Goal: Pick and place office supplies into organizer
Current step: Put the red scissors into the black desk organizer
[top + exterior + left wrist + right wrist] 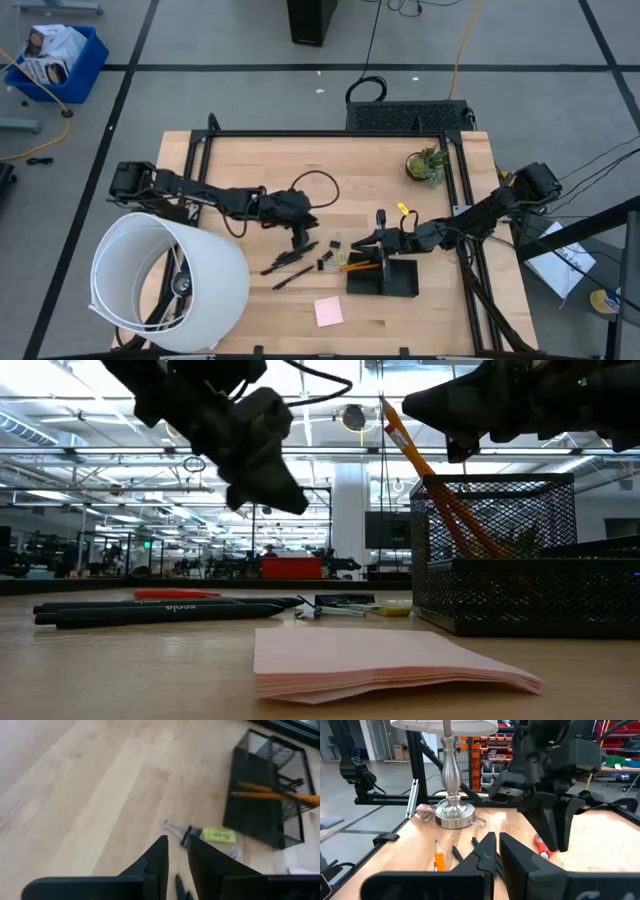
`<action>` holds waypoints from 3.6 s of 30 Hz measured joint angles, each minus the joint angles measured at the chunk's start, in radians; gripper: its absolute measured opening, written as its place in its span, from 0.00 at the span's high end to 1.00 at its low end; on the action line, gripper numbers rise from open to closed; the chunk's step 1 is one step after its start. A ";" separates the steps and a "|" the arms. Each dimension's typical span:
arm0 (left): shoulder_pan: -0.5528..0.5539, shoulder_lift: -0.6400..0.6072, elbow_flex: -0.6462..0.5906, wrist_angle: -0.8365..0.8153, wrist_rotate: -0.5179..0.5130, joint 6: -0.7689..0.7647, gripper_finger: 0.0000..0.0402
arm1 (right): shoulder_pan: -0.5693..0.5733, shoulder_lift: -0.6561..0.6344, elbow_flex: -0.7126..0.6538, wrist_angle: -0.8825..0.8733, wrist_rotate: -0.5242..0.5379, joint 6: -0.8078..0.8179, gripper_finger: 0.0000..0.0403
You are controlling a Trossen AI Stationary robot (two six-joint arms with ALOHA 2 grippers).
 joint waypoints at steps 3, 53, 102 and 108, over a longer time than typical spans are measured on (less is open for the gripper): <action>0.003 0.001 -0.018 -0.040 -0.022 -0.117 0.82 | 0.000 0.000 0.000 -0.002 0.000 0.000 0.96; -0.008 0.001 -0.062 0.215 -0.091 0.039 0.82 | 0.000 0.000 0.000 -0.008 0.002 0.000 0.96; -0.189 -0.037 -0.061 0.305 -0.091 0.038 0.82 | -0.549 -0.399 -0.415 0.068 -0.364 0.135 0.96; -0.200 -0.119 -0.074 0.334 -0.114 0.029 0.82 | -0.549 -0.399 -0.416 0.067 -0.364 0.135 0.96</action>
